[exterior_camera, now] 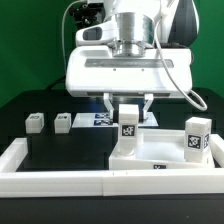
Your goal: Assemble square table
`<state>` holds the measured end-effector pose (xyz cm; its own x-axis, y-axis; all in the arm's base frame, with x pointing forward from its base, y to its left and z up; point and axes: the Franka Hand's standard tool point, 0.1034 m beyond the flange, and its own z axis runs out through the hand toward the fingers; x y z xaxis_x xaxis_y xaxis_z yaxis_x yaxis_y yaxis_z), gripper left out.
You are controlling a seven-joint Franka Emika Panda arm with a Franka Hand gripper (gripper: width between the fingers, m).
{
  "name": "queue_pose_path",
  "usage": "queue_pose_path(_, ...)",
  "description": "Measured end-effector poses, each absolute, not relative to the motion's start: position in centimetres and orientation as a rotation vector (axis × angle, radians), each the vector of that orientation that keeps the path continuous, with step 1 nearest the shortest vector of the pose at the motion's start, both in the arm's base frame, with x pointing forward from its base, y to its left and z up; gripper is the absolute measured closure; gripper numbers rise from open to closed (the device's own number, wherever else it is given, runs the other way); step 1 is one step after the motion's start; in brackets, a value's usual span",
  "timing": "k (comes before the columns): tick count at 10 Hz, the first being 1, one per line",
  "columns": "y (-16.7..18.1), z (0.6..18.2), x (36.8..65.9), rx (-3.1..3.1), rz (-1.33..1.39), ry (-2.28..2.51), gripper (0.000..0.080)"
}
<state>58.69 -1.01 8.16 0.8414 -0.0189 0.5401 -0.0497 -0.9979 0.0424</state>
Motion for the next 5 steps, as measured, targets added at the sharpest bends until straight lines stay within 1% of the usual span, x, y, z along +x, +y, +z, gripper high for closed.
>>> queue_pose_path(2,-0.2,7.5,58.4,2.959,0.875,-0.076,0.0508)
queue_pose_path(5,0.4,7.3,58.4,2.956,0.882,-0.093,0.0508)
